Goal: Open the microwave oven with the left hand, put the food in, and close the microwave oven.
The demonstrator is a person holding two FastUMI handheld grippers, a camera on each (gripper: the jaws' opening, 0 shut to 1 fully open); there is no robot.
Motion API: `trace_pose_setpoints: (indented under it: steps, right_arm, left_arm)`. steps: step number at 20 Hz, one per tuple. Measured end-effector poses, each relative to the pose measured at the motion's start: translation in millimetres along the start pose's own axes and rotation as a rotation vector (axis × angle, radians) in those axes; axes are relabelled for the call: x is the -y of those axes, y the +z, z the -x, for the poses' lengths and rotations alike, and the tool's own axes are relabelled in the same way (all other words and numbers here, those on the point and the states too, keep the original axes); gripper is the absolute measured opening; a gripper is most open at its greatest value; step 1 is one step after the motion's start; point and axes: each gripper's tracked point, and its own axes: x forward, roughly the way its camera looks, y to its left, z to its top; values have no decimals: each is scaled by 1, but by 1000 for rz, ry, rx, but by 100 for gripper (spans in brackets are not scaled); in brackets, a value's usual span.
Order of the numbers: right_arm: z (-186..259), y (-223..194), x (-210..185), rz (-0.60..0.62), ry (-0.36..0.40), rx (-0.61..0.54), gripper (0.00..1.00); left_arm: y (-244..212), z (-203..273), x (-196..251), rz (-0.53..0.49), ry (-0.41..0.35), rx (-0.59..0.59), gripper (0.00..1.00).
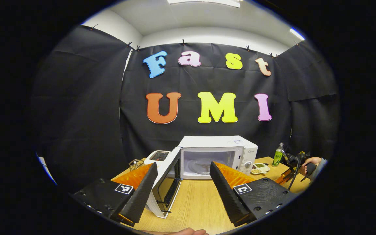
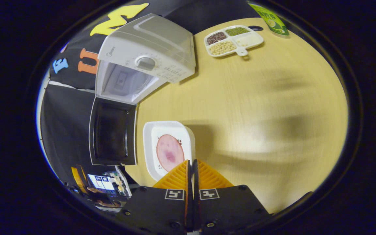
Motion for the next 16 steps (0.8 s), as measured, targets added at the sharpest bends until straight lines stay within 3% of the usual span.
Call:
trace_pose_setpoints:
  steps: [3,8,9,10,16]
  right_arm:
    - [-27,4,-31,-26,17,-6,0]
    - [-68,16,-76,-166,36,23,4]
    - [-75,19,-83,-194,33,38,0]
    - [-81,21,-91,-215,31,51,4]
    - [-105,40,-126,-419,-5,247,4]
  left_arm:
    - [3,6,-7,-5,-8,17,95]
    - [-1,19,-18,31,-49,-6,95]
    - [0,22,-21,37,-53,-5,84]
    - [2,26,-27,39,-50,-1,95]
    - [4,33,-36,6,-41,10,95]
